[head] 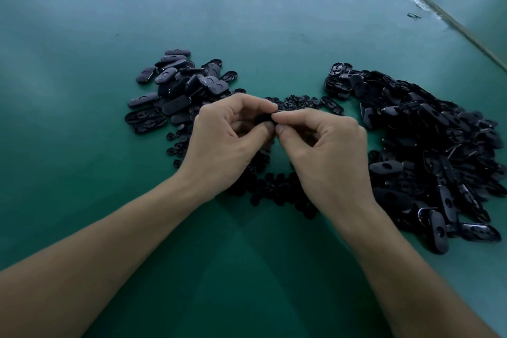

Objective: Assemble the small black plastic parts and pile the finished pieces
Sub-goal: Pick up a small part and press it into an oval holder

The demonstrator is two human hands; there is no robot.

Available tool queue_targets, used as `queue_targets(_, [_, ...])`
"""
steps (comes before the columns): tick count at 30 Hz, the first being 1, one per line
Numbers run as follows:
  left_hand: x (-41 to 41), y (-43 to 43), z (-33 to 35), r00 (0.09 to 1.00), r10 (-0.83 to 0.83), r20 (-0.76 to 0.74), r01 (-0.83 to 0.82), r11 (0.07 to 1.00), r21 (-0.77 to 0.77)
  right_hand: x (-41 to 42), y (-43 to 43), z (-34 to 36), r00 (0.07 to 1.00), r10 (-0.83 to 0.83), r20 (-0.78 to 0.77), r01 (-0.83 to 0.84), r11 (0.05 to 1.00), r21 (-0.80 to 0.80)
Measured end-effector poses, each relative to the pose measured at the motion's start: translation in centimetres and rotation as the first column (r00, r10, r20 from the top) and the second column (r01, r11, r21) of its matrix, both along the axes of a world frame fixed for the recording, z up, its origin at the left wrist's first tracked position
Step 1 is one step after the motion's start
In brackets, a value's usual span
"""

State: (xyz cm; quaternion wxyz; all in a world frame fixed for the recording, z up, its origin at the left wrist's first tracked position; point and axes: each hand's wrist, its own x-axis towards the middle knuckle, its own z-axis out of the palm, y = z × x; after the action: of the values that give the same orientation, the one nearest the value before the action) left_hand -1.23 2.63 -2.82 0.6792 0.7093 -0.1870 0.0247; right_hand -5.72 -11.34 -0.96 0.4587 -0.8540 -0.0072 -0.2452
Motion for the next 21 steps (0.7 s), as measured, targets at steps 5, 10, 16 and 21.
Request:
queue_targets(5, [0.1, 0.0, -0.1, 1.000, -0.005, -0.004, 0.004, 0.999, -0.051, -0.1, 0.1, -0.1, 0.999, 0.009, 0.040, -0.007, 0.999, -0.053])
queue_targets(10, [0.2, 0.0, -0.2, 1.000, -0.006, -0.001, 0.006, 0.999, -0.048, 0.2, -0.7, -0.2, 0.999, 0.013, 0.038, -0.011, 0.998, -0.057])
queue_targets(16, [0.0, 0.1, -0.1, 0.998, -0.051, -0.022, 0.050, 0.998, -0.030, 0.5, -2.2, -0.1, 0.984, 0.146, -0.106, -0.133, 0.984, 0.119])
queue_targets(21, [-0.1, 0.1, -0.1, 0.998, -0.047, -0.034, 0.046, 0.999, -0.023, 0.6, -3.0, 0.0, 0.975, 0.192, -0.112, -0.172, 0.971, 0.165])
